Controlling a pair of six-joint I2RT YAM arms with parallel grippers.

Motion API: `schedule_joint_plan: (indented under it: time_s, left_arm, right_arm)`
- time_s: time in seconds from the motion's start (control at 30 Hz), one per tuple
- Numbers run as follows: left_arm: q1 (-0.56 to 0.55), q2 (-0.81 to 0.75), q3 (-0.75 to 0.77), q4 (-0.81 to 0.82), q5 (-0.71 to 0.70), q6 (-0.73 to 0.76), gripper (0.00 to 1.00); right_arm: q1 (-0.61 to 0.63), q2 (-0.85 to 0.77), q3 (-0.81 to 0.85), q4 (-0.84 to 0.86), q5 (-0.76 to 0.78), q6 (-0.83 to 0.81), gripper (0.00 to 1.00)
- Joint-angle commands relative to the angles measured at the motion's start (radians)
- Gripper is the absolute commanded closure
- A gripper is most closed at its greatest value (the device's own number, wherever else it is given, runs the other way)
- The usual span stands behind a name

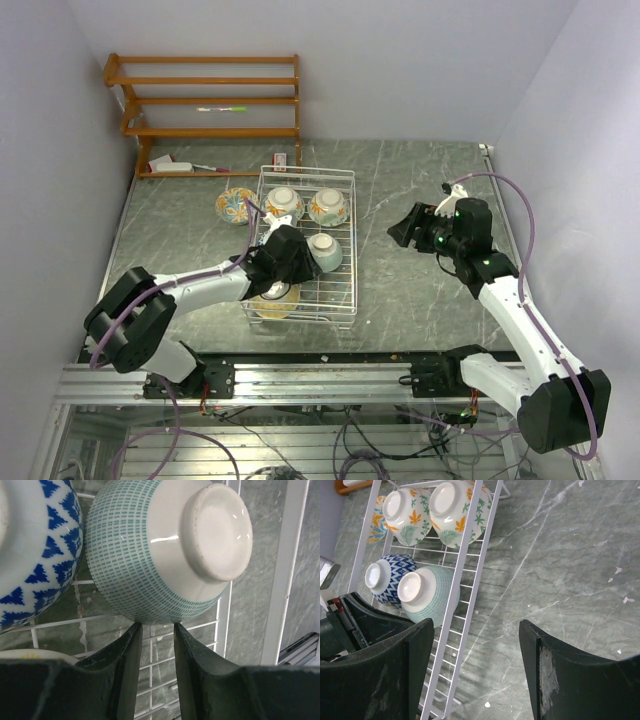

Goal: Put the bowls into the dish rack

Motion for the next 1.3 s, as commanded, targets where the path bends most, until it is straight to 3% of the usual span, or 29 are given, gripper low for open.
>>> schedule_joint_plan:
  time_s: [0.0, 0.53, 0.73, 0.9, 1.27]
  left_arm:
    - [0.016, 0.046, 0.065, -0.025, -0.131, 0.070, 0.59]
    - [0.015, 0.179, 0.229, -0.074, -0.225, 0.207, 0.60]
    - [0.013, 0.225, 0.242, -0.018, -0.163, 0.208, 0.61]
    - [-0.001, 0.164, 0.253, -0.051, -0.176, 0.219, 0.58]
    - [-0.009, -0.074, 0.318, -0.220, -0.290, 0.330, 0.40]
  right_arm:
    - [-0.008, 0.007, -0.015, 0.036, -0.007, 0.000, 0.31]
    - [-0.016, 0.013, -0.015, 0.044, -0.008, -0.006, 0.31]
    - [-0.018, 0.012, -0.013, 0.039, -0.006, -0.011, 0.31]
    - [-0.022, 0.013, -0.013, 0.034, -0.006, -0.014, 0.31]
    - [-0.024, 0.012, -0.023, 0.048, -0.022, -0.002, 0.31]
